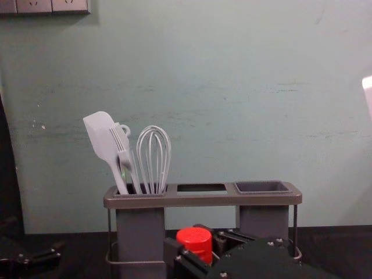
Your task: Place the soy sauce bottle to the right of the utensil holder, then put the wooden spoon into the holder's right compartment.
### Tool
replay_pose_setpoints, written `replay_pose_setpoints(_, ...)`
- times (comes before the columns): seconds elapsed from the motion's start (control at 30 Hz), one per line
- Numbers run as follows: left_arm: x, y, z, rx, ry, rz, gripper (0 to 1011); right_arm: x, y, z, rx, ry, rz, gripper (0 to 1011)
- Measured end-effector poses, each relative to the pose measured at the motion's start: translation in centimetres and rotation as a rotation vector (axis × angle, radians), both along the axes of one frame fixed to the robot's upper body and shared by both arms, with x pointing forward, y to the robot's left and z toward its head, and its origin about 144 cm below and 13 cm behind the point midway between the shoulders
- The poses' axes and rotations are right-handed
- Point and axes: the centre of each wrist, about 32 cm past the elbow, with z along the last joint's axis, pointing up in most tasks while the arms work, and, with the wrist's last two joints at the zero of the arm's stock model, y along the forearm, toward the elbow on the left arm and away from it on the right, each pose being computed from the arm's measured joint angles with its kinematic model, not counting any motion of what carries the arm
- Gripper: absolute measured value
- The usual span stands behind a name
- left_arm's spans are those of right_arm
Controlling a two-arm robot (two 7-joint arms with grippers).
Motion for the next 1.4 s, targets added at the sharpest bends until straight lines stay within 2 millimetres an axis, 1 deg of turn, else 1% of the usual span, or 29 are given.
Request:
replay_pose_setpoints(0.17,0.0,0.0,0.0,0.0,0.0,0.0,1000,-0.1,-0.1,0.2,0.006,-0.002,0.002,381)
replay_pose_setpoints(0.27,0.0,0.0,0.0,0.0,0.0,0.0,1000,-0.3,-0.2,0.8,0.015,-0.016,0.004,381)
replay_pose_setpoints(0.43,0.0,0.0,0.0,0.0,0.0,0.0,1000,-0.7,-1.3,1.9,0.024,-0.046,-0.005,381)
replay_pose_setpoints(0.57,0.0,0.0,0.0,0.0,0.0,0.0,1000,-0.7,-2.5,2.4,0.02,-0.06,-0.033,381)
replay_pose_setpoints(0.6,0.0,0.0,0.0,0.0,0.0,0.0,1000,-0.7,-3.2,2.6,0.017,-0.064,-0.049,382)
replay_pose_setpoints(0.7,0.0,0.0,0.0,0.0,0.0,0.0,1000,-0.6,-4.2,2.8,0.009,-0.069,-0.074,381)
replay_pose_setpoints(1.03,0.0,0.0,0.0,0.0,0.0,0.0,1000,-0.2,-9.2,3.0,-0.022,-0.062,-0.199,381)
replay_pose_setpoints(1.23,0.0,0.0,0.0,0.0,0.0,0.0,1000,0.1,-10.9,2.8,-0.029,-0.052,-0.248,381)
replay_pose_setpoints(1.4,0.0,0.0,0.0,0.0,0.0,0.0,1000,0.9,-11.9,2.6,-0.031,-0.042,-0.273,381)
